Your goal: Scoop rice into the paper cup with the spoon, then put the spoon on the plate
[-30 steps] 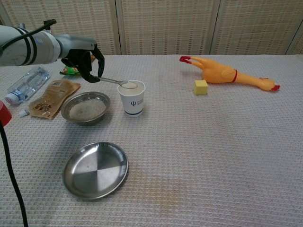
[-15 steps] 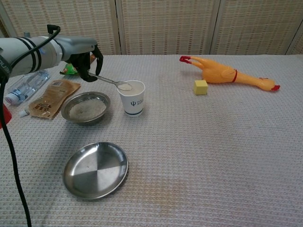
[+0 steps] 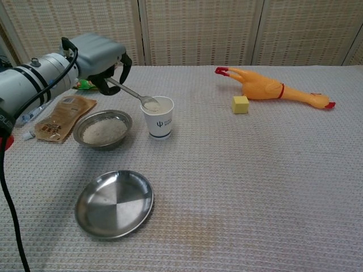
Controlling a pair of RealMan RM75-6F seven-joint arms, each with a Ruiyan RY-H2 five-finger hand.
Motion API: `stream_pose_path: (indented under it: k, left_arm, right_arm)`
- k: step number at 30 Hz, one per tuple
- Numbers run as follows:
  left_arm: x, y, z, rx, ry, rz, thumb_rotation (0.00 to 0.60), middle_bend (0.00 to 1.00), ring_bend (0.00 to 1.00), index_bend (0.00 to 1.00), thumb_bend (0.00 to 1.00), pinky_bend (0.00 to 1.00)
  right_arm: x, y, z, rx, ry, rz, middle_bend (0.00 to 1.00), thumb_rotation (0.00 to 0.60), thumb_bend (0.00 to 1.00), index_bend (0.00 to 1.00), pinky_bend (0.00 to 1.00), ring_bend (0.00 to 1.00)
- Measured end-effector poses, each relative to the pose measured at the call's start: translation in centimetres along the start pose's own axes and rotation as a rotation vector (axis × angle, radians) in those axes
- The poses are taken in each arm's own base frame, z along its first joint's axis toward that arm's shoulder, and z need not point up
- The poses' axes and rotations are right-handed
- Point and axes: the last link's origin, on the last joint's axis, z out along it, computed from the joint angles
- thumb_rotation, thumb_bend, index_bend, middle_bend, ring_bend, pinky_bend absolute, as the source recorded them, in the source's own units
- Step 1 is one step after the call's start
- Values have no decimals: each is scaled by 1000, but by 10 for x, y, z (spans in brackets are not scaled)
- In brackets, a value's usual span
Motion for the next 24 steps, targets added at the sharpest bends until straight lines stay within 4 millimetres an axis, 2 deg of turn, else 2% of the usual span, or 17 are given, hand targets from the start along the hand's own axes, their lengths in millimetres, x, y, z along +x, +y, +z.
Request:
stream_pose_path:
  k: [10, 24]
  left_arm:
    - [-14, 3, -4, -34, 120, 162, 600, 1000, 1000, 903, 675, 1000]
    - [-19, 7, -12, -80, 260, 261, 600, 1000, 1000, 903, 670, 1000]
  right_arm:
    - [0, 0, -1, -1, -10, 0, 0, 600, 118, 0, 0, 0]
    - [2, 1, -2, -11, 9, -4, 0, 600, 118, 0, 0, 0]
